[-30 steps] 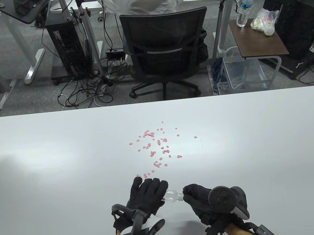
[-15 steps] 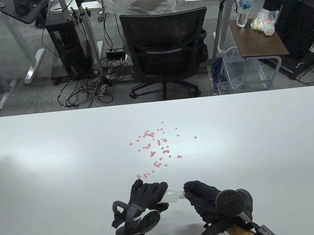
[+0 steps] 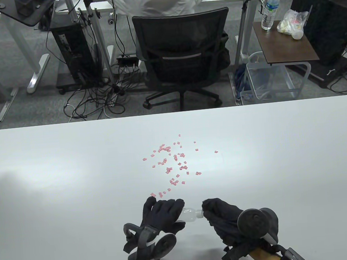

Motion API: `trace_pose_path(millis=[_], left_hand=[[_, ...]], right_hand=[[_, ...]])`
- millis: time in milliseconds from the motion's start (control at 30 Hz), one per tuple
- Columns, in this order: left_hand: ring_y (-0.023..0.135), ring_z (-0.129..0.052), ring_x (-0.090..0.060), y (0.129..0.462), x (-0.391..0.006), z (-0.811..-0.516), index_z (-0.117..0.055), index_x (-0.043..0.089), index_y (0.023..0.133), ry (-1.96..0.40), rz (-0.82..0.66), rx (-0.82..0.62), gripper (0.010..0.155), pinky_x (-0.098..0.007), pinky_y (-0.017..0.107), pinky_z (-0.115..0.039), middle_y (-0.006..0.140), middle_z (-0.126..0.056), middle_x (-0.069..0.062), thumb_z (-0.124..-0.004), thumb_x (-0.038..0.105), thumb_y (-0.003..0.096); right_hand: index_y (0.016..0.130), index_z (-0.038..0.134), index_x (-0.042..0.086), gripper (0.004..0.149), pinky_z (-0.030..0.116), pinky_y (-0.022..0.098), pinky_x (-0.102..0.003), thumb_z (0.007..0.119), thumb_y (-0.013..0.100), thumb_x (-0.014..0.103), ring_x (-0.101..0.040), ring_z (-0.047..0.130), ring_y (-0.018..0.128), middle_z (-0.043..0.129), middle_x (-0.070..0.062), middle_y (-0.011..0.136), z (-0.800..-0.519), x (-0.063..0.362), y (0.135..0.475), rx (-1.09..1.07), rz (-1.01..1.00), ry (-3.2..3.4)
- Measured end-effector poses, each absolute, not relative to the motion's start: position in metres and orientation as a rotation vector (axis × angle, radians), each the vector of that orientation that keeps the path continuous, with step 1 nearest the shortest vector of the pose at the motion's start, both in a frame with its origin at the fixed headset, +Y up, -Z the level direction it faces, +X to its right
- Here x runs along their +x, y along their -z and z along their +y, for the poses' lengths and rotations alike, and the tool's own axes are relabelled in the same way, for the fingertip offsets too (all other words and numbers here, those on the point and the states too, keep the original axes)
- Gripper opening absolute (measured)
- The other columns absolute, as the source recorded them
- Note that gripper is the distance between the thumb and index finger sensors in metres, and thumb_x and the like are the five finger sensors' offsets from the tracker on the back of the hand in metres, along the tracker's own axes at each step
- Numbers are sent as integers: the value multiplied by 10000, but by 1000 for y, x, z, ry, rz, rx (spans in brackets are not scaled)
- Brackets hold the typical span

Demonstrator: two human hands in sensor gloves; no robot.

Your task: Squeeze empty conical bottle to blow paper scraps with air puff

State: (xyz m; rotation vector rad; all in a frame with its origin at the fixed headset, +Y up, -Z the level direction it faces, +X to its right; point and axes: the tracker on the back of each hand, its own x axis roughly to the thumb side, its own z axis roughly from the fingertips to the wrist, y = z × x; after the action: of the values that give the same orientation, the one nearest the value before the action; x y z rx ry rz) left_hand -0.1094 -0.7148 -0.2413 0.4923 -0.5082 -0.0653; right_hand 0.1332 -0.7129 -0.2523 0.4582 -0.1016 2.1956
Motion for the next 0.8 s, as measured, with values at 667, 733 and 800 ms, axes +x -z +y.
trace_pose_path(millis=[667, 733, 800], left_hand=[[960, -911, -227, 270, -136, -717, -714, 317, 1069, -232, -324, 202, 741, -609, 819, -462, 1066, -839, 6, -965, 534, 406], [1008, -836, -265, 281, -151, -717, -712, 353, 1079, -244, -247, 153, 738, -619, 821, -444, 1118, -769, -23, -946, 569, 413], [1010, -778, -292, 291, -166, -717, -710, 373, 1086, -232, -172, 111, 737, -620, 823, -434, 1133, -706, -63, -935, 590, 418]], right_hand=[[994, 731, 9, 561, 860, 463, -516, 723, 595, 403, -348, 975, 611, 880, -240, 828, -712, 172, 265, 352, -181, -2184], [997, 730, 8, 561, 855, 467, -523, 718, 598, 403, -357, 969, 618, 874, -246, 835, -717, 185, 271, 270, -152, -2165], [996, 733, 7, 560, 850, 469, -528, 716, 600, 402, -364, 967, 620, 872, -249, 836, -719, 191, 274, 222, -138, -2134]])
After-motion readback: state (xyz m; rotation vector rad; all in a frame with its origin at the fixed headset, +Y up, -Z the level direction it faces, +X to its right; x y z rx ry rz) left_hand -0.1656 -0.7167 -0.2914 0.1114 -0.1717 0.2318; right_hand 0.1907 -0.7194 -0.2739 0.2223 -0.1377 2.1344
